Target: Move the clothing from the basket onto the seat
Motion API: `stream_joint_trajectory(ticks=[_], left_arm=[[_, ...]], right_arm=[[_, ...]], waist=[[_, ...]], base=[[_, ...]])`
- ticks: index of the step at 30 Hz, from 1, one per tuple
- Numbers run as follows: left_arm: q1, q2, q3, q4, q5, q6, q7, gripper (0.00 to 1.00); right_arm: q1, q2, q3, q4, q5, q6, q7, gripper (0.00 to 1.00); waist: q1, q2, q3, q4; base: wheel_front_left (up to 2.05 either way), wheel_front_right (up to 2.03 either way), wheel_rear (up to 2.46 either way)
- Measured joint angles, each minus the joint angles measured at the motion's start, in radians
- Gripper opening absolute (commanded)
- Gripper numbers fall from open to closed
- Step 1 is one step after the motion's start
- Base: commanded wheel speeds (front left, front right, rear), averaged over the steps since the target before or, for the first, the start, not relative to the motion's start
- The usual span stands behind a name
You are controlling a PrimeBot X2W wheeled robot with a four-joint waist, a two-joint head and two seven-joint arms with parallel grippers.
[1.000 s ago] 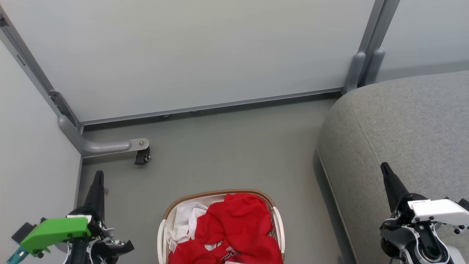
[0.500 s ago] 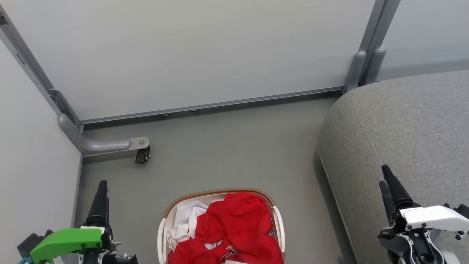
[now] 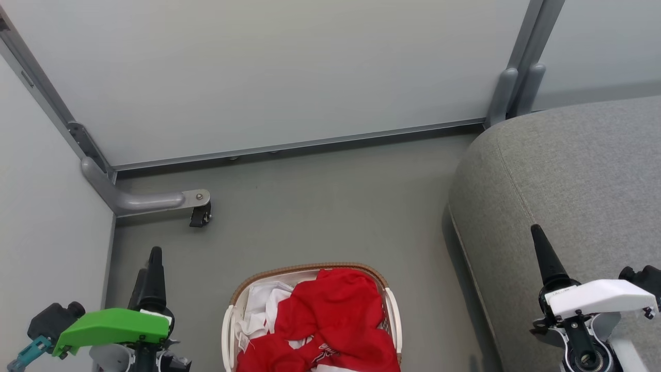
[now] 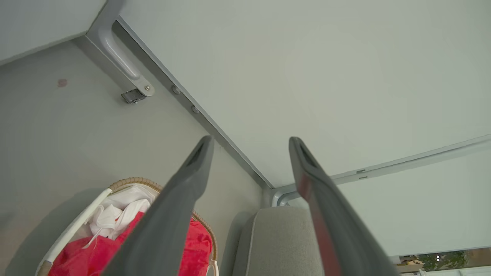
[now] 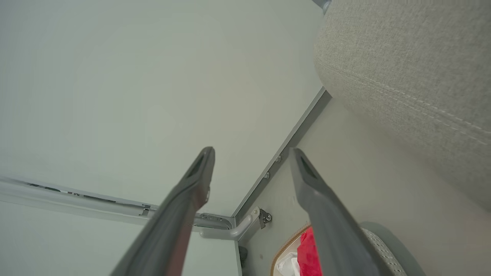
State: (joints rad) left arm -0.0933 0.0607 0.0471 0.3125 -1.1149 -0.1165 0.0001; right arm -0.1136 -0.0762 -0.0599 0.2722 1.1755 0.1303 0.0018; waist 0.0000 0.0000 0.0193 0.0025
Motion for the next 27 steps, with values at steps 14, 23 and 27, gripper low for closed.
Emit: stream_joint_trajectory(ticks=[14, 23, 27], left_arm=[[-0.002, 0.027, -0.054, 0.015, 0.224, 0.038, -0.052, 1.00], [-0.010, 0.045, -0.091, 0.018, 0.350, 0.052, -0.082, 1.00], [-0.011, 0.050, -0.109, 0.018, 0.401, 0.057, -0.094, 1.00]], right_arm=[[-0.017, -0.003, 0.031, 0.021, -0.216, 0.000, -0.052, 1.00], [-0.023, -0.016, 0.049, 0.031, -0.346, 0.000, -0.082, 1.00], [-0.025, -0.016, 0.055, 0.032, -0.400, 0.000, -0.093, 1.00]], waist=[[0.0000, 0.0000, 0.002, -0.001], [0.0000, 0.0000, 0.006, -0.003], [0.0000, 0.0000, 0.006, -0.002]], base=[[0.00, 0.00, 0.00], [0.00, 0.00, 0.00], [0.00, 0.00, 0.00]])
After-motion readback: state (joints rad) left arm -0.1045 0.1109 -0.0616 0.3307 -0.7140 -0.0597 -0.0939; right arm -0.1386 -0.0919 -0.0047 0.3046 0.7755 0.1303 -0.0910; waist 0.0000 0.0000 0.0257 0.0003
